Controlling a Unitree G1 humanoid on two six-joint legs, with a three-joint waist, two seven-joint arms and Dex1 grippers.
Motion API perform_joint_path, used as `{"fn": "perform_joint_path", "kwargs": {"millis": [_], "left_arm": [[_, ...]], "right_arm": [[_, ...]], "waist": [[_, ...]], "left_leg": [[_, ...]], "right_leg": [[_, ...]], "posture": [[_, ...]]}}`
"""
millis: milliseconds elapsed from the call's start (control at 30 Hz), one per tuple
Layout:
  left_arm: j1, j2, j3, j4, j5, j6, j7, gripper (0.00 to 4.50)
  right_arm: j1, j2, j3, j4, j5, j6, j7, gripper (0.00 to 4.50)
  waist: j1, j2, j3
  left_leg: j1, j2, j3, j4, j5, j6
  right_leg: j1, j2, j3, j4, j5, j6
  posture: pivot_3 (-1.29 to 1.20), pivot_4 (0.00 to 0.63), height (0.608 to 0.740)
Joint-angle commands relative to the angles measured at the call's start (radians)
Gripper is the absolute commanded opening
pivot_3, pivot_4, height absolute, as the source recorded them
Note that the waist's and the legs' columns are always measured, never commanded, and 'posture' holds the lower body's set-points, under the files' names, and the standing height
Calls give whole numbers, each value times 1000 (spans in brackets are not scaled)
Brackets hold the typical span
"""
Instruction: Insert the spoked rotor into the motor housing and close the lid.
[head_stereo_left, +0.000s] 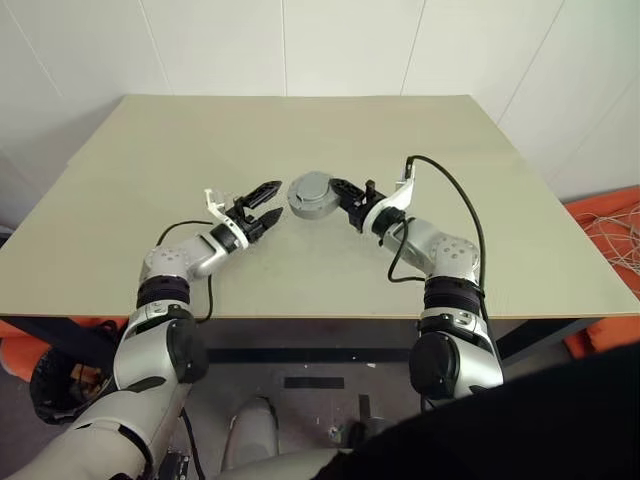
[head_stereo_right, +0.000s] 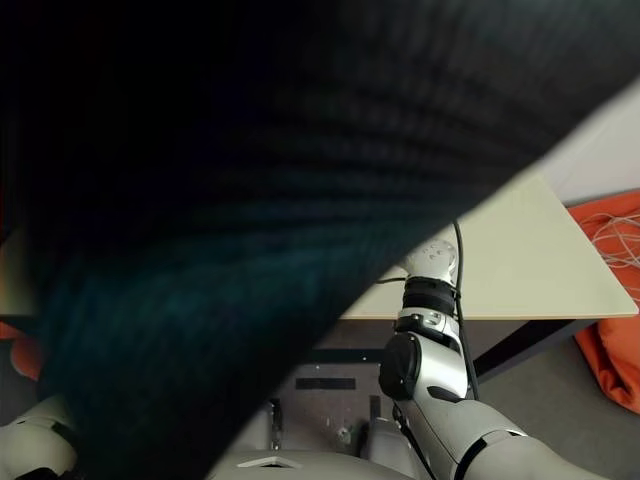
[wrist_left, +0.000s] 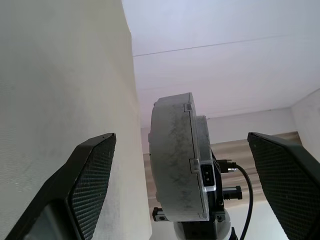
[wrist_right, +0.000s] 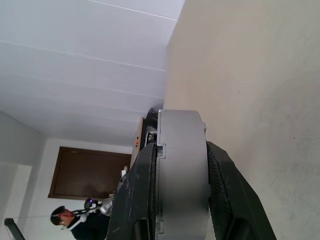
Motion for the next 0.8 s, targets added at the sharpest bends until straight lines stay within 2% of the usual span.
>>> {"fn": "perform_joint_path", "kwargs": {"millis": [33,367,800], "left_arm": [[-42,-12,15,-4,-43,44,-14,4478],[-55,-66,-25,-27,-37,100,-39,4478],[-83,-88,-15,-7,-41,-13,-101,4478]], "right_arm": [[-25,-2,7,-74,58,-6,18,1167],[-17,-4,21,-86,52,-18,28,1167],[-4,-9,41,-108,60,-23,27,1167]], "waist": [[1,0,0],[8,0,0],[14,0,0]], "left_leg": [[0,0,0,0,0,0],[0,0,0,0,0,0],[0,0,0,0,0,0]], "right_leg": [[0,0,0,0,0,0],[0,0,-1,0,0,0],[0,0,-1,0,0,0]], "posture": [[0,0,740],[0,0,740],[0,0,740]]}}
